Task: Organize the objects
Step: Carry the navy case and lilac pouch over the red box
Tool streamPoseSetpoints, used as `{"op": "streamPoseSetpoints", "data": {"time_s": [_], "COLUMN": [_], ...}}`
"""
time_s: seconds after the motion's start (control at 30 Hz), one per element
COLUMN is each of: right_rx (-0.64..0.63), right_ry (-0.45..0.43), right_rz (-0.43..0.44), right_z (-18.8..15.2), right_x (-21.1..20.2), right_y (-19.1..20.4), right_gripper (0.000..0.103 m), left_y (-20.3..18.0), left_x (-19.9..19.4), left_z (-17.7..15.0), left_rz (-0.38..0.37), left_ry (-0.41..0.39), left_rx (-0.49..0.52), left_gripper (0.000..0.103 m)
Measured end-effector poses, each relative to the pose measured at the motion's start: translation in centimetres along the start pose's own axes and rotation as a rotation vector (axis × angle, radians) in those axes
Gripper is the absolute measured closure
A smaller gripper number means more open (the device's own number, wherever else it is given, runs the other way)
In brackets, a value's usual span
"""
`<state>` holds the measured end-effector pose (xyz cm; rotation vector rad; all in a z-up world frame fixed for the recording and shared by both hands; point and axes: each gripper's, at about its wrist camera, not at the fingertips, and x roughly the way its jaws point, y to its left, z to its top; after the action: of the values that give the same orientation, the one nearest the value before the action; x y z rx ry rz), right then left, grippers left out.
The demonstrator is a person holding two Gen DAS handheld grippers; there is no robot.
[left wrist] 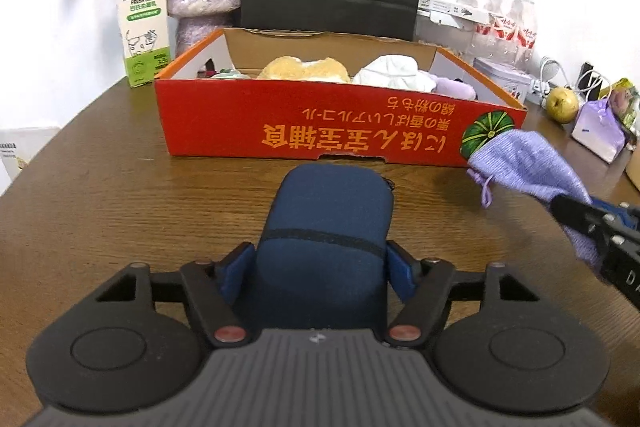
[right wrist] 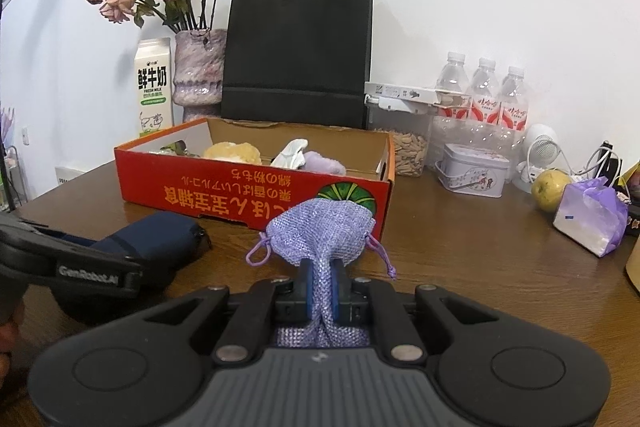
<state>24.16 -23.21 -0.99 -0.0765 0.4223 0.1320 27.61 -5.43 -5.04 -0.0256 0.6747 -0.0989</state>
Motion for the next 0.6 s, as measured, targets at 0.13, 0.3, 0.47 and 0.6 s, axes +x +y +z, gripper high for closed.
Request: {"op": "streamPoseSetpoints", "data": {"time_s": [0.13,0.3,0.47,0.6], "right_rx": [0.006,0.005,-0.003,-0.007], "right_ry": [-0.014,-0.026,-0.036,-0.044], "right_rz": [-0.018,-0.024,-0.017,-0.009], "right_z": [-0.1,-0.4,-0.7,-0.9], "right_x": [-0.4,-1.3,-2.2,-2.9], "right_y": [0.2,0.9,1.9,2.9], "right_gripper": [0.095,0.095,0.095,0.095], "left_y": [0.0,0.0,0.5,0.9], "left_x": [-0.9,-2.3,-3.8,-5.2], "left_z": [-0.3,-0.7,-1.3,-1.7], "left_rz": [-0.009,-0.006,0.011,0.029], "left_ry": [-0.013,-0.044,-0.068,-0.089], "left_rx": [0.006,0.013,0.002,-0.008], "left_gripper": [0.037,0.037,0.037,0.037]}}
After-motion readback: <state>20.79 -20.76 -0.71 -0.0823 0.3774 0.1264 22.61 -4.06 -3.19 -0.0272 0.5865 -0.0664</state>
